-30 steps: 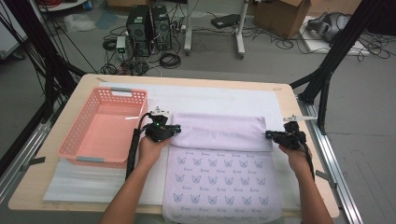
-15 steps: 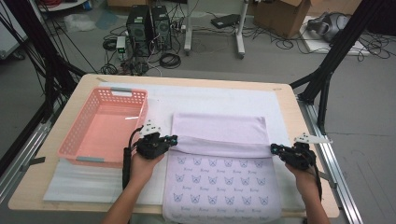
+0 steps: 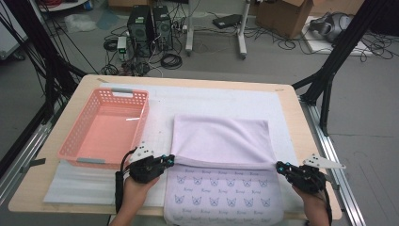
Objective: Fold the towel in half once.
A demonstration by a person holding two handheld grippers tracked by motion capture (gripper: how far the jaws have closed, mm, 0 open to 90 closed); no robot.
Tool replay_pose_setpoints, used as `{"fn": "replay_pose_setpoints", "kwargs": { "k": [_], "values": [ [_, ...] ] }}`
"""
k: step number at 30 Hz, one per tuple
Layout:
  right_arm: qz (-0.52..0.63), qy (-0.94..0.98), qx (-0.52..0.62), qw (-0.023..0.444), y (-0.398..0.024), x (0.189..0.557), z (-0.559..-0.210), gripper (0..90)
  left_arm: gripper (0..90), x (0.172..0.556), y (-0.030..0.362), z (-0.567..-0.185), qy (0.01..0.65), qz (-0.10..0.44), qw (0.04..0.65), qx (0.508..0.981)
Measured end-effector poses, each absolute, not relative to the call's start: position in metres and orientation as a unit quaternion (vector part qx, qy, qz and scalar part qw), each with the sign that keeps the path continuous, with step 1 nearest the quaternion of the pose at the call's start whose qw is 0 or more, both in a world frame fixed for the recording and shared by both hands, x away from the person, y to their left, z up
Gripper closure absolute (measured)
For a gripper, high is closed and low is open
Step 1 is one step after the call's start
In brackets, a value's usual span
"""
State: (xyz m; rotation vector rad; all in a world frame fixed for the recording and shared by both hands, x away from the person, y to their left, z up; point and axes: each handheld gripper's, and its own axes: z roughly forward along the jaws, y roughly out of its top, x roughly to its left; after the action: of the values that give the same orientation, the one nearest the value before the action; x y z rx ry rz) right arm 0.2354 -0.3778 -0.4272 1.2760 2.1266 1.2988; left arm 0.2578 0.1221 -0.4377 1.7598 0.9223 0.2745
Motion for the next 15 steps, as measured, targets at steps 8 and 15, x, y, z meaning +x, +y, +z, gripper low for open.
{"fn": "replay_pose_setpoints", "kwargs": {
  "k": [8,15],
  "values": [
    [0.462,0.748,0.446,0.169,-0.381,0.199,-0.424,84.7,88.2,0.222,0.125,-0.433,0.376,0.109,0.547,0.740],
    [0.467,0.751,0.435,0.169,-0.379,0.167,-0.420,84.7,88.2,0.194,0.131,-0.428,0.363,0.107,0.551,0.744]
  ]
}}
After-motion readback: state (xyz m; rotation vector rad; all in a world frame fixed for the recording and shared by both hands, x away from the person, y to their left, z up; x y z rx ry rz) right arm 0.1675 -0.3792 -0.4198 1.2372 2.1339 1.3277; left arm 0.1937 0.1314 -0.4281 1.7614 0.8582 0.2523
